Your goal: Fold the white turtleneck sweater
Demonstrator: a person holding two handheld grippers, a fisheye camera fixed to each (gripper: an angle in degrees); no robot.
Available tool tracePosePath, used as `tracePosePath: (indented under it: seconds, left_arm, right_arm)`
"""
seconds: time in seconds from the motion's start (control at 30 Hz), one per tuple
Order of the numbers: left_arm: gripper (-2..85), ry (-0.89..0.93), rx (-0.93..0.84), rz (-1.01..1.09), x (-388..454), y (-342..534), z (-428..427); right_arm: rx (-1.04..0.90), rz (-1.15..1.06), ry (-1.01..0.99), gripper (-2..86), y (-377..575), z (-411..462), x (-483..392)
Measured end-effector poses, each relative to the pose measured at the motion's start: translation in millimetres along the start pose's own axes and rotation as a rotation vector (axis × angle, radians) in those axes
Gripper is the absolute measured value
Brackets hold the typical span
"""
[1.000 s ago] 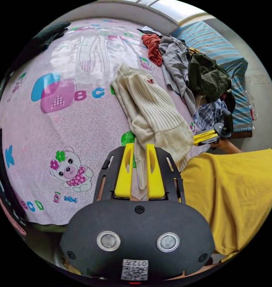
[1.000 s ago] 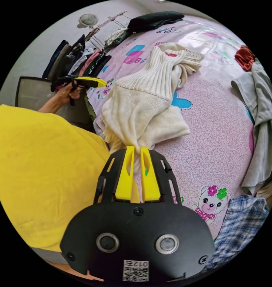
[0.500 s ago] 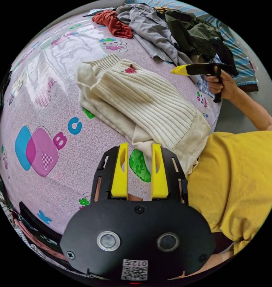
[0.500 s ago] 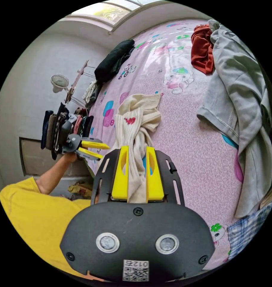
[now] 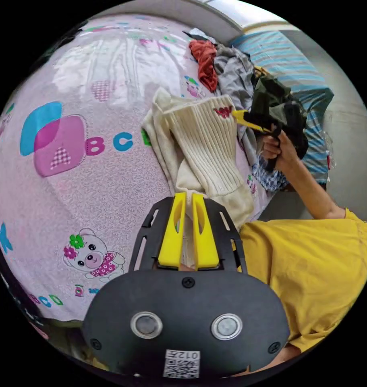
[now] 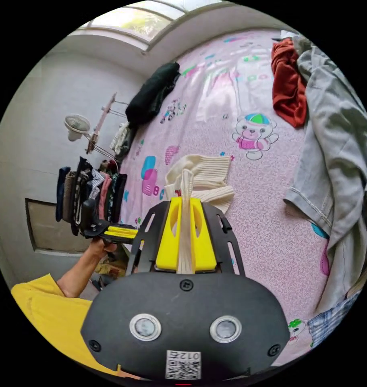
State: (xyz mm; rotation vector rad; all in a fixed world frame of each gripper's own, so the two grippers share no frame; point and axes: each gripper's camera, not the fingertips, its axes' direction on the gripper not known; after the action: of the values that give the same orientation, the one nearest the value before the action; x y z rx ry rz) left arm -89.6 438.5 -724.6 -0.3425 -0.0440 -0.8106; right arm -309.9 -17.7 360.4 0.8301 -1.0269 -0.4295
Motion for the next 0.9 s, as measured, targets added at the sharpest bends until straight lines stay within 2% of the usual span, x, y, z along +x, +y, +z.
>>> tracePosePath:
  seconds: [0.1, 0.17, 0.23, 0.3, 0.4, 0.47, 0.67, 0.9]
  left_arm:
    - [1.0, 0.057, 0.273, -0.151, -9, 62, -76]
    - [0.8, 0.075, 0.547, -0.257, -7, 126, -138]
    - [0.8, 0.056, 0.681, -0.313, -3, 168, -173]
    - [1.0, 0.002, 0.721, -0.322, 7, 195, -194]
    - [1.5, -0.222, 0.544, -0.252, 34, 195, -195]
    - [3.0, -0.308, 0.469, -0.088, 64, 173, -185]
    - [9.2, -0.341, 0.291, 0.356, 118, 66, -147]
    - [12.7, -0.339, -0.053, 0.800, 167, -50, -72]
  right_arm:
    - [0.139, 0.004, -0.072, 2.3, 26, -52, -4]
    - [0.212, -0.009, -0.112, 2.2, 37, -75, -13]
    - [0.234, -0.046, -0.147, 2.2, 39, -85, -29]
    - [0.213, -0.125, -0.170, 2.2, 35, -83, -62]
    - [0.186, -0.278, -0.181, 2.2, 34, -79, -113]
    - [0.163, -0.354, -0.206, 2.2, 36, -80, -140]
    - [0.107, -0.522, -0.307, 2.3, 67, -99, -188]
    - [0.056, -0.515, -0.300, 2.3, 111, -117, -204]
